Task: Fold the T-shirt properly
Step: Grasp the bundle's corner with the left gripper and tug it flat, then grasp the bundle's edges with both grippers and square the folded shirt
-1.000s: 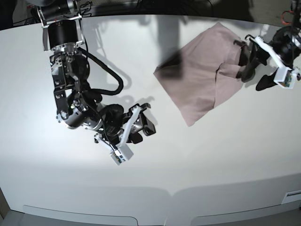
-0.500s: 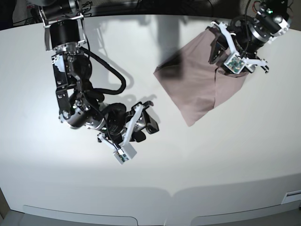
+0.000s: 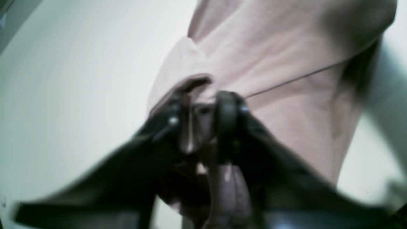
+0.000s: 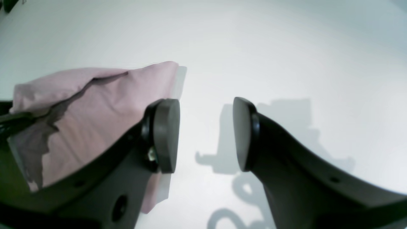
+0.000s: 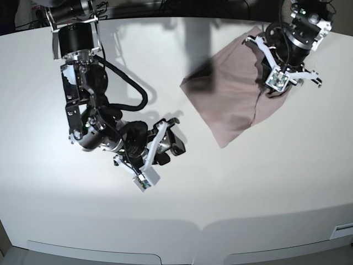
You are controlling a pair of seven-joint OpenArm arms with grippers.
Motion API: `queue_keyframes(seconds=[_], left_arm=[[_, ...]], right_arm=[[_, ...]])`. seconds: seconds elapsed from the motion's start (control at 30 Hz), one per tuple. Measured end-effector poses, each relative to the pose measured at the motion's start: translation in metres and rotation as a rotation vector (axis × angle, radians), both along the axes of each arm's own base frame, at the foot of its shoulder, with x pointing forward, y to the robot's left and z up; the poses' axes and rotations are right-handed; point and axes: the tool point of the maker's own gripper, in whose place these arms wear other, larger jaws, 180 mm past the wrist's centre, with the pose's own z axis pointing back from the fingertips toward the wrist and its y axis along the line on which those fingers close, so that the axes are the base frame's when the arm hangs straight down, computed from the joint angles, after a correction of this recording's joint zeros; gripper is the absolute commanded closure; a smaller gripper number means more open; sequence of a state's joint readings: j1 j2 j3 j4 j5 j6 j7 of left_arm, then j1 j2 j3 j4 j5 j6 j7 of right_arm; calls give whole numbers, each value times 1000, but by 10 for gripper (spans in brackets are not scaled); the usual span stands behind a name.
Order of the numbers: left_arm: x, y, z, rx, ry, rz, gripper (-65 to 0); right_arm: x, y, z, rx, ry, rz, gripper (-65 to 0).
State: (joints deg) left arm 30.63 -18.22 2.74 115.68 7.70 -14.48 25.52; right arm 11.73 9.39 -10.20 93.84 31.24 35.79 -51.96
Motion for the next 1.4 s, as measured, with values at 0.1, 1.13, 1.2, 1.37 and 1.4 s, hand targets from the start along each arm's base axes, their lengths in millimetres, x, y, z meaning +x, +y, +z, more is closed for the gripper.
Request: queue_keyframes(seconds=[0.1,1.13,1.2,1.37,1.4], left_arm=[[8,20,5,69,-49,85,0],[18,68,3,-259,-6,418,0],[11,55,-4,-315,59,379,0],[-15,35,-15,-394,151,327,0],[-21,31,-18,-403,168,322,0]], right_arm=[[0,0,0,0,0,0,-256],[-11,24,7,80,32,53,0],[-8,35,13,105,-8,55,0],[-8,75,15,134,-68,87,0],[-10,84,9,129,-60,99,0]])
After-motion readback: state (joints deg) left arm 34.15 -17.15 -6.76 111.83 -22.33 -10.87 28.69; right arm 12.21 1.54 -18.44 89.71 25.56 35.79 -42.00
